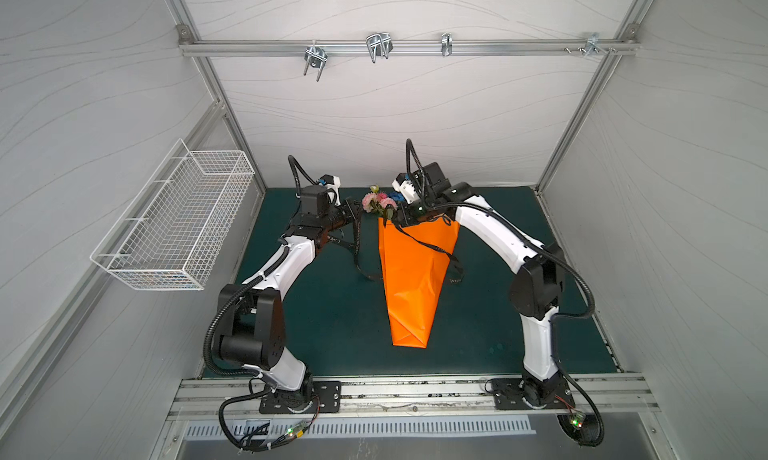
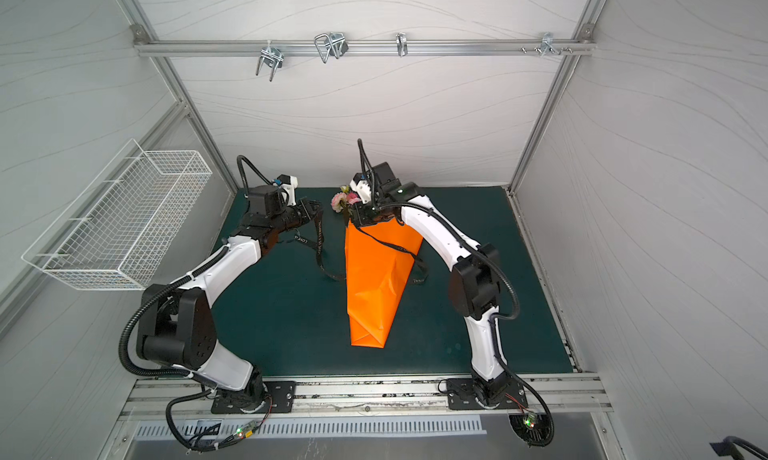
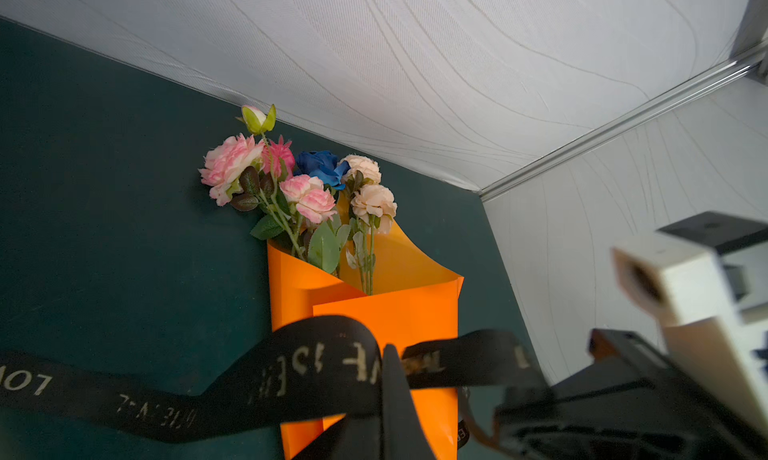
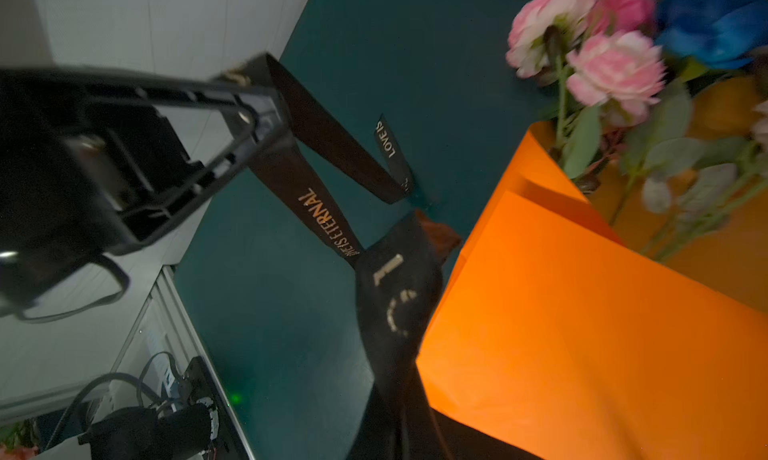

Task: Tie the bouquet of fake flowers

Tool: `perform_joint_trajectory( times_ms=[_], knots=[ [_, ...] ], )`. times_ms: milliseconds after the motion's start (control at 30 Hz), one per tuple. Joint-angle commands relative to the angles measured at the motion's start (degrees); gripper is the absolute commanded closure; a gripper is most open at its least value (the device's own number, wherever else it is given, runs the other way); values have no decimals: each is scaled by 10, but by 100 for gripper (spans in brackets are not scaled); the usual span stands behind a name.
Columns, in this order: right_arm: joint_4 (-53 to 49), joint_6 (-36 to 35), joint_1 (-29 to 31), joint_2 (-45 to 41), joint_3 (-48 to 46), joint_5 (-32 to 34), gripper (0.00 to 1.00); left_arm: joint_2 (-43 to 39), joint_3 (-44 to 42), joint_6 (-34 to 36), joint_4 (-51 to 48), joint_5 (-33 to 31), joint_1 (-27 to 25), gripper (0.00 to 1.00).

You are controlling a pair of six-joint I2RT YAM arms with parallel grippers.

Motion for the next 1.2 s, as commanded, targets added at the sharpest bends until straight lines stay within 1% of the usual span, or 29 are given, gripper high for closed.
perform_joint_trajectory(
  times_ms=[0,167,333,433,533,600,733,800,900,967,1100,1133,1167],
  knots=[
    [34,-15,21,23,1,-22,100,-24,-9,-30,54,-14,-3,100],
    [77,6,38,77,10,-41,100,-40,-22,-41,75,-7,-6,100],
    [133,30,53,120,20,-30,100,-51,-24,-53,81,6,-9,100],
    [174,43,59,138,18,-26,100,-62,-41,-64,94,15,-10,100],
    [206,56,63,162,29,-56,100,-79,-64,-75,108,17,-11,100],
    [206,55,68,178,42,-75,100,-86,-73,-77,111,22,-11,100],
    [212,42,84,190,42,-116,100,-88,-80,-73,125,52,-13,100],
    [212,37,89,191,35,-140,100,-86,-84,-72,136,65,-13,100],
    [187,20,92,192,25,-174,99,-80,-84,-71,136,73,-14,100],
    [169,11,93,185,9,-170,95,-74,-84,-68,130,64,-14,100],
    [141,10,86,173,-20,-120,91,-55,-81,-53,109,23,-14,100],
    [134,14,83,173,-20,-108,89,-46,-77,-50,107,16,-15,100],
    [127,18,80,174,-18,-91,83,-36,-73,-47,105,14,-14,100]
  ],
)
